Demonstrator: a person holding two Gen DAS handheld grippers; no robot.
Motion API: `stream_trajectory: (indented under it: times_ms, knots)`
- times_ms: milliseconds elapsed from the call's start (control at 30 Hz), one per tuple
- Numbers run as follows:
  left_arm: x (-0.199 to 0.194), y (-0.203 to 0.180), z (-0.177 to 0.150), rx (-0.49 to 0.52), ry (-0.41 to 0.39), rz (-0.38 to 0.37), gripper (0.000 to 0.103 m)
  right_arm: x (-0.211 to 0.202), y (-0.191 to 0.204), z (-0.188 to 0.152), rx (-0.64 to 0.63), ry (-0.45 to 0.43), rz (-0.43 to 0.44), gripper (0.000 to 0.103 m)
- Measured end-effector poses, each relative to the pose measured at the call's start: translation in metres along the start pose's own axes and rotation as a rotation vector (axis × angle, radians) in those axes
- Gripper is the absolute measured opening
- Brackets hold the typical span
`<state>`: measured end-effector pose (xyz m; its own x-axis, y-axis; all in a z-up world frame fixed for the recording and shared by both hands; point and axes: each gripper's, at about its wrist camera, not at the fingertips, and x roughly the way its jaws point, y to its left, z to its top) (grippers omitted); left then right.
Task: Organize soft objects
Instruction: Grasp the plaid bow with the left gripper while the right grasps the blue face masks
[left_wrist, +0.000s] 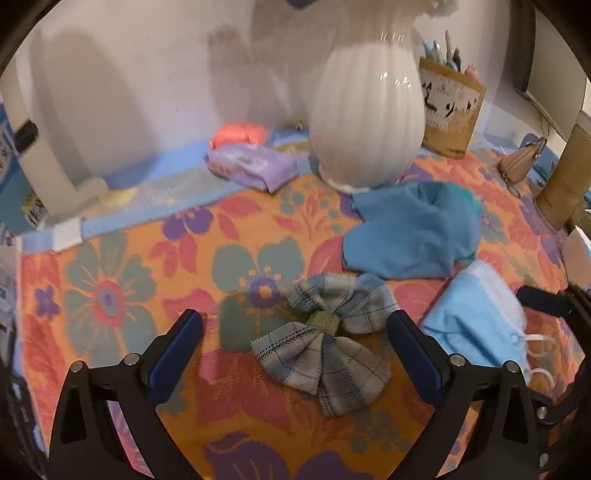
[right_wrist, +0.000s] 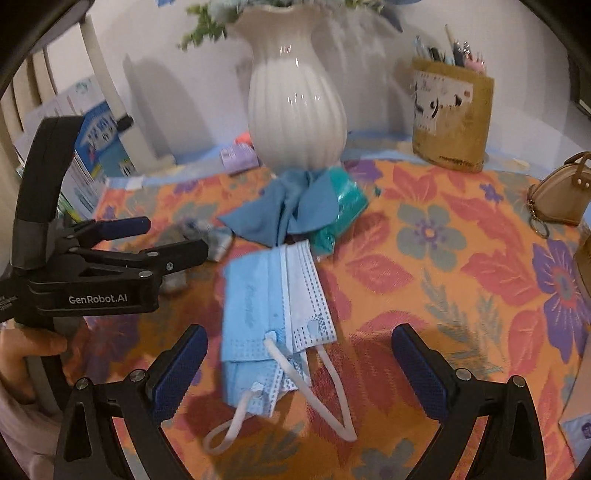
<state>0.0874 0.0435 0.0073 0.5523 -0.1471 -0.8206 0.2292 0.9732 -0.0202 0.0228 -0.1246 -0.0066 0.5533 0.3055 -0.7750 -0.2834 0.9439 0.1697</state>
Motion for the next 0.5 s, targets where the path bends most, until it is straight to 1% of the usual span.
stream_trajectory:
  times_ms: [67, 133, 233, 267, 367, 500]
  knots:
    - [0.001, 0.001, -0.003, -0.003, -0.018, -0.003, 0.103, 0.002, 0.002, 0.002, -0.015, -0.002, -0.017, 0.102]
    - [0.001, 0.000, -0.003, 0.000, -0.018, 0.001, 0.103, 0.007, 0.005, 0.003, -0.029, 0.014, -0.034, 0.103]
    - [0.001, -0.001, -0.003, 0.004, -0.011, 0.007, 0.103, 0.014, 0.018, 0.002, -0.096, 0.043, -0.123, 0.103]
    - [0.001, -0.001, -0.003, 0.002, -0.011, 0.003, 0.103, 0.015, 0.021, 0.002, -0.110, 0.040, -0.140, 0.103]
    - [0.003, 0.000, -0.004, 0.001, -0.009, -0.001, 0.103, 0.015, 0.015, 0.003, -0.090, 0.043, -0.119, 0.103]
    - [0.003, 0.000, -0.004, 0.001, -0.008, -0.001, 0.103, 0.015, 0.016, 0.004, -0.095, 0.045, -0.127, 0.103]
